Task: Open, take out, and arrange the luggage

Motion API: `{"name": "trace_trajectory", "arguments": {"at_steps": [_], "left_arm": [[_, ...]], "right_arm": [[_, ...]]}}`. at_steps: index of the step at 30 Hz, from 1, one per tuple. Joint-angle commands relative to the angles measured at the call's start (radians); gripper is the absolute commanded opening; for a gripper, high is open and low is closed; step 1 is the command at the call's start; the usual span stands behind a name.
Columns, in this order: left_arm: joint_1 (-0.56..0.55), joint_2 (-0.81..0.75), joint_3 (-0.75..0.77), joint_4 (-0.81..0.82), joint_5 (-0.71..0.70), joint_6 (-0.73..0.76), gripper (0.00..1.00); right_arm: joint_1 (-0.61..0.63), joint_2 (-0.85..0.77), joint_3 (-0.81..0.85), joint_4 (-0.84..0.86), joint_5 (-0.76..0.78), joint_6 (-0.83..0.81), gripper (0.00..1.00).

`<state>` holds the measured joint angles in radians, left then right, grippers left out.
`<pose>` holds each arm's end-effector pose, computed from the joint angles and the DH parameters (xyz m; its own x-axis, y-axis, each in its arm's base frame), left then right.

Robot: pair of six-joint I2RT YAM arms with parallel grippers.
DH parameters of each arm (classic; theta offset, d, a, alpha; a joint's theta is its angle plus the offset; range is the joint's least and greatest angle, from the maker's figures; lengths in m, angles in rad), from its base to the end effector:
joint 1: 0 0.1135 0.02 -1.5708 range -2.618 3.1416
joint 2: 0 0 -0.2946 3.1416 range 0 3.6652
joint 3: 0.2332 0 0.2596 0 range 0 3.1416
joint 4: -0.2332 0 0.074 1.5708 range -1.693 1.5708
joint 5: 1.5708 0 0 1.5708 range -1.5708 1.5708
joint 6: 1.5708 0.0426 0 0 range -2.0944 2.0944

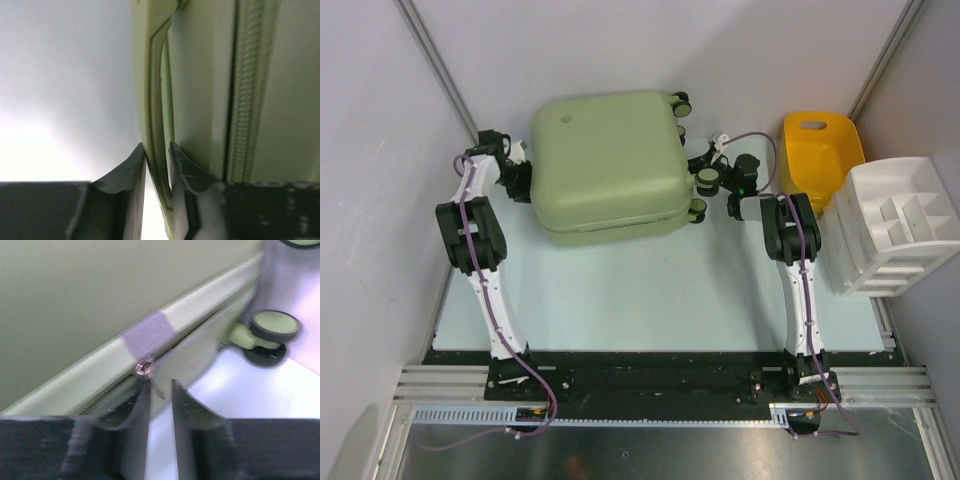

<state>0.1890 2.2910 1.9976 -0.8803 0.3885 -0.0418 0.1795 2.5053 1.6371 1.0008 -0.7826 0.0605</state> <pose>0.5111 0.0813 0.2147 -0.9037 -0.2122 -0.3718 -0.0678 0.9285 -0.3652 0.5547 0.1312 0.1483 0.0806 0.0582 -0.9950 -0.8207 0.5704 -0.0331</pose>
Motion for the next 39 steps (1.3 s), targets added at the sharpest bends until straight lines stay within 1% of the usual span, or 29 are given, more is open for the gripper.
{"name": "trace_trajectory", "arguments": {"at_steps": [1, 2, 3, 4, 5, 6, 7, 9, 13, 16, 21, 24, 26, 28, 30, 31, 32, 33, 34, 36, 37, 38, 39], "left_arm": [[-0.039, -0.07, 0.056, 0.201, 0.141, 0.105, 0.41], [-0.03, -0.079, 0.055, 0.201, 0.142, 0.088, 0.57], [-0.017, -0.087, 0.053, 0.201, 0.147, 0.053, 0.63], [0.004, -0.106, 0.052, 0.201, 0.173, 0.048, 0.67], [0.019, -0.117, 0.047, 0.201, 0.194, 0.022, 0.77], [0.033, -0.128, 0.03, 0.202, 0.216, 0.004, 0.81], [0.053, -0.145, 0.021, 0.201, 0.228, -0.003, 0.92], [0.067, -0.183, -0.005, 0.201, 0.236, -0.006, 0.93], [0.096, -0.252, -0.062, 0.202, 0.228, -0.015, 0.94], [0.119, -0.298, -0.094, 0.204, 0.239, -0.038, 0.95], [0.158, -0.369, -0.155, 0.213, 0.236, -0.055, 0.95], [0.176, -0.427, -0.207, 0.218, 0.242, -0.058, 0.95], [0.182, -0.468, -0.267, 0.219, 0.242, -0.075, 0.95], [0.194, -0.542, -0.322, 0.233, 0.26, -0.104, 0.95], [0.205, -0.6, -0.439, 0.256, 0.292, -0.17, 0.95], [0.208, -0.658, -0.485, 0.267, 0.332, -0.194, 0.95], [0.214, -0.697, -0.579, 0.299, 0.36, -0.234, 0.94], [0.22, -0.734, -0.633, 0.323, 0.407, -0.257, 0.94], [0.225, -0.816, -0.739, 0.352, 0.43, -0.304, 0.94], [0.243, -0.898, -0.848, 0.457, 0.463, -0.361, 0.95], [0.251, -0.988, -0.941, 0.493, 0.495, -0.407, 0.97], [0.257, -1.03, -0.985, 0.553, 0.494, -0.426, 1.0], [0.259, -1.079, -1.026, 0.582, 0.492, -0.444, 1.0]], "right_arm": [[-0.029, -0.105, 0.038, -0.138, 0.022, 0.053, 0.46], [-0.032, -0.124, 0.035, -0.256, 0.016, 0.042, 0.54], [-0.037, -0.161, 0.029, -0.311, 0.026, 0.027, 0.62], [-0.037, -0.181, 0.018, -0.361, 0.031, -0.002, 0.67], [-0.04, -0.197, 0.007, -0.449, 0.029, -0.013, 0.7], [-0.041, -0.21, -0.002, -0.491, 0.026, -0.021, 0.76], [-0.043, -0.233, -0.008, -0.525, 0.028, -0.021, 0.77], [-0.046, -0.249, -0.019, -0.614, 0.022, 0.018, 0.78], [-0.051, -0.238, -0.002, -0.796, -0.004, 0.117, 0.76], [-0.052, -0.212, 0.0, -0.866, -0.017, 0.186, 0.76], [-0.045, -0.174, -0.02, -0.895, -0.024, 0.309, 0.73], [-0.038, -0.171, -0.051, -0.904, -0.043, 0.361, 0.68], [-0.026, -0.198, -0.103, -0.893, -0.053, 0.378, 0.63], [-0.017, -0.224, -0.172, -0.889, -0.06, 0.398, 0.6], [0.003, -0.256, -0.213, -0.904, -0.075, 0.401, 0.53], [0.008, -0.264, -0.229, -0.928, -0.081, 0.397, 0.5], [0.017, -0.276, -0.271, -0.933, -0.096, 0.397, 0.44], [0.029, -0.304, -0.296, -0.923, -0.098, 0.395, 0.41], [0.038, -0.325, -0.363, -0.906, -0.098, 0.395, 0.37], [0.063, -0.376, -0.423, -0.88, -0.095, 0.397, 0.34], [0.074, -0.391, -0.446, -0.877, -0.107, 0.401, 0.34], [0.083, -0.405, -0.5, -0.878, -0.116, 0.4, 0.33], [0.109, -0.451, -0.531, -0.878, -0.124, 0.397, 0.32]]}}
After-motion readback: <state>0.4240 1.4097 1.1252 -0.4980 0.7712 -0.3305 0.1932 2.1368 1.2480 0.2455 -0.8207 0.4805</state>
